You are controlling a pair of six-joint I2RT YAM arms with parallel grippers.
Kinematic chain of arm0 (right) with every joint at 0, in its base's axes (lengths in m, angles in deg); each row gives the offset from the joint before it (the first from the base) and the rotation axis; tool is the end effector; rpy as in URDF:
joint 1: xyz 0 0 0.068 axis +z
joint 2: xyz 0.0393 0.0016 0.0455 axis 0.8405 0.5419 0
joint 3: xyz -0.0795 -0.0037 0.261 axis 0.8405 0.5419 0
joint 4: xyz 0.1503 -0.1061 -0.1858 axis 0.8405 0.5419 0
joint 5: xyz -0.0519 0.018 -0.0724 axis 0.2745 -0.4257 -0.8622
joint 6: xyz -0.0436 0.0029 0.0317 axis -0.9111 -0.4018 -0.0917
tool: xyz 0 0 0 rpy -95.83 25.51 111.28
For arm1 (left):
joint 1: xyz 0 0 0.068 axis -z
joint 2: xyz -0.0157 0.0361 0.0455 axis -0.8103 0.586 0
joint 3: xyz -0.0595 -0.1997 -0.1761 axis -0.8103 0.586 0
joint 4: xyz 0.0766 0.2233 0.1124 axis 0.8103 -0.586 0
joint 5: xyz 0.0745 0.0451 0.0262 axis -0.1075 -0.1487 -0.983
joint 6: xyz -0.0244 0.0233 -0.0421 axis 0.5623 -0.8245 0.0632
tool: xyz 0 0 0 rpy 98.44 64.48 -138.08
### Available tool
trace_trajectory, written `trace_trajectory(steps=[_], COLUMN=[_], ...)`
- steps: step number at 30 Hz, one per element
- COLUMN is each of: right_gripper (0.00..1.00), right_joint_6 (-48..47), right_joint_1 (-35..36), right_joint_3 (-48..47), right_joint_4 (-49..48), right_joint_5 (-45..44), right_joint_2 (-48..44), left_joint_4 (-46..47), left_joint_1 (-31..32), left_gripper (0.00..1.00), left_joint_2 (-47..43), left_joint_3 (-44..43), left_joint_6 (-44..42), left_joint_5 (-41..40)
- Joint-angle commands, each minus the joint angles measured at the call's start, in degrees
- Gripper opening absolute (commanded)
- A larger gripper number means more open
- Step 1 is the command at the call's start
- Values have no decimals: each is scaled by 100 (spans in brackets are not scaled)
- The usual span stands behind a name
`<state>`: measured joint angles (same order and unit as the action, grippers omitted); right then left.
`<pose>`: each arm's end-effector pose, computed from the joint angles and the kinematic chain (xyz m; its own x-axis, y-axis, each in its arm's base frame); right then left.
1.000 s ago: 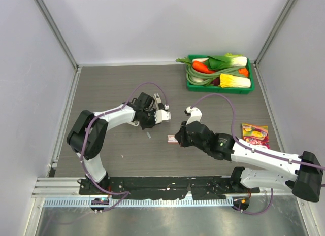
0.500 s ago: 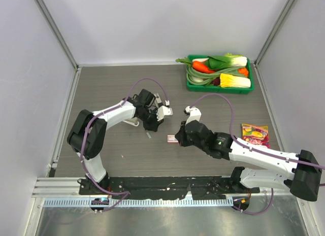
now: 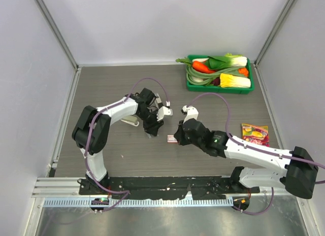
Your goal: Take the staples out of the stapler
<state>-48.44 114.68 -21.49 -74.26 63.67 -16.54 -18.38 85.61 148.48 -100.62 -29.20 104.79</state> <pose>0.1385 0.1991 0.2455 -0.6785 0.0163 -0.7344 -0.3563 0.8670 0.3484 0.2912 -0.2023 0.1739 -0.2134 0.8049 -0.5537 0.9669 0.0930 -0.2374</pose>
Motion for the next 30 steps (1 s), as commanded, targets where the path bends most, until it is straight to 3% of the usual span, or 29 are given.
trace_trajectory(steps=[1, 7, 9, 14, 16, 17, 20, 24, 26, 30], right_gripper=[2, 14, 23, 34, 37, 38, 40, 41, 41, 42], right_joint_6=[-271, -858, -1096, -1958, -2308, -2406, -2792, -3233, -3400, -3690], right_joint_1=[-28, -28, -28, -28, -28, -28, -37, -54, -63, -63], right_joint_3=[-157, -438, -535, -1044, -1299, -1369, -1659, -2072, -2143, -2257], right_joint_4=[-347, -593, -725, -927, -980, -1024, -1068, -928, -875, -787], right_joint_5=[25, 227, 376, 588, 667, 719, 965, 1256, 1222, 1098], right_joint_2=[186, 888, 1135, 2179, 2436, 2689, 3112, 3525, 3632, 3755], left_joint_4=[280, 473, 561, 895, 826, 686, 422, 377, 403, 271], left_joint_1=[-274, -889, -1248, -2153, -2243, -2287, -2357, -2524, -2612, -2761], left_gripper=[42, 43, 43, 43, 45, 50, 87, 90, 99, 100], left_joint_2=[-352, -932, -1091, -1697, -1882, -2039, -2277, -2462, -2489, -2489], left_joint_3=[-350, -536, -527, -123, 26, 62, 176, 317, 335, 352], left_joint_6=[410, 1007, 1332, 2167, 2212, 2195, 2080, 2247, 2414, 2502], left_joint_5=[347, 953, 1224, 1981, 1991, 1956, 1859, 1981, 2008, 2113])
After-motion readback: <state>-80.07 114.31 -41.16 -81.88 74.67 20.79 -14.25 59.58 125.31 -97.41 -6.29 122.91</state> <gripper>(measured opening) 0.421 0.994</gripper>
